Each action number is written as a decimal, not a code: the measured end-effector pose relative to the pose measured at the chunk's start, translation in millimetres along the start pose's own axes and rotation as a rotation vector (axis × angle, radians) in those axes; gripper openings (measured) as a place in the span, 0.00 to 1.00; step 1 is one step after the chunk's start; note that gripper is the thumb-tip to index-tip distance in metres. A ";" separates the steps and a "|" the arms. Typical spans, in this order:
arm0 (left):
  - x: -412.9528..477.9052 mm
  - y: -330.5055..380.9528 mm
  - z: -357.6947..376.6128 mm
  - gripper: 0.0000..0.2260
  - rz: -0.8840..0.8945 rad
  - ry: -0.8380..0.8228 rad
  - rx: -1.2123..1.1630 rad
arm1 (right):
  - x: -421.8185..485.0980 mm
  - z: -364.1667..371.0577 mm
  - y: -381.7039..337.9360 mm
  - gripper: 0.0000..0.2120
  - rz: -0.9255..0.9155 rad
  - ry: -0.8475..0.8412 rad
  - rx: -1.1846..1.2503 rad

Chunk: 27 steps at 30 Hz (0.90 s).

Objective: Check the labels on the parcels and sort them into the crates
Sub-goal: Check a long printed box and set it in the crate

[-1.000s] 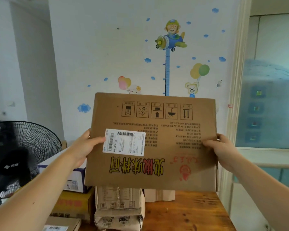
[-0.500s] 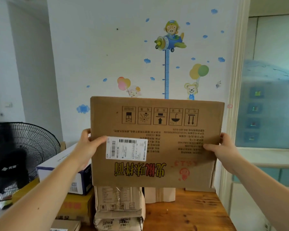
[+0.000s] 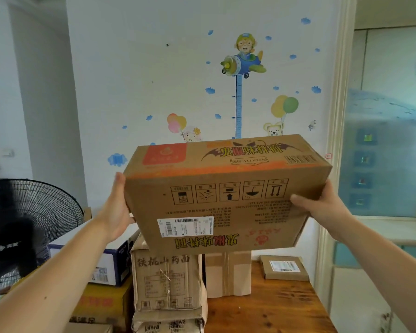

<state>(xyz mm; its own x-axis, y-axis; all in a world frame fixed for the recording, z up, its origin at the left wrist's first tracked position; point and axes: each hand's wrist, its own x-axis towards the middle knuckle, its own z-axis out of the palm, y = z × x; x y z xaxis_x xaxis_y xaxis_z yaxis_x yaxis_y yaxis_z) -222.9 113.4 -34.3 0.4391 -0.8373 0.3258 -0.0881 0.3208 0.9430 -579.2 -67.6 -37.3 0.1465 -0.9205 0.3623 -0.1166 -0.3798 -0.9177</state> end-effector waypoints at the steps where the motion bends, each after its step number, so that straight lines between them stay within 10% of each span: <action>1: 1.9 1.0 0.2 0.28 -0.008 0.015 -0.016 | -1.0 1.2 -2.9 0.26 0.024 -0.020 0.085; 8: 4.3 -0.6 -5.1 0.15 -0.060 0.042 -0.085 | 5.2 3.2 -6.8 0.17 0.149 0.074 0.295; 14: 9.4 4.2 -15.6 0.15 -0.112 0.064 0.033 | 8.7 -4.5 -3.3 0.17 0.105 -0.049 0.194; 18: 15.4 5.6 -7.1 0.31 -0.060 0.144 0.149 | 9.1 6.1 -6.2 0.22 0.126 -0.044 0.081; 27: 12.5 -12.2 -5.4 0.20 0.052 0.108 0.086 | 9.5 20.2 -1.1 0.23 0.053 0.112 0.040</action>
<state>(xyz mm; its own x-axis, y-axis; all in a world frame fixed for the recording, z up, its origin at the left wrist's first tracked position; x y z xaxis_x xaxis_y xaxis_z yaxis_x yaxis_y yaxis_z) -211.5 101.4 -42.0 0.5253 -0.7663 0.3700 -0.1877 0.3198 0.9287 -557.9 -74.1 -36.1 0.0299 -0.9444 0.3275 -0.0820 -0.3288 -0.9408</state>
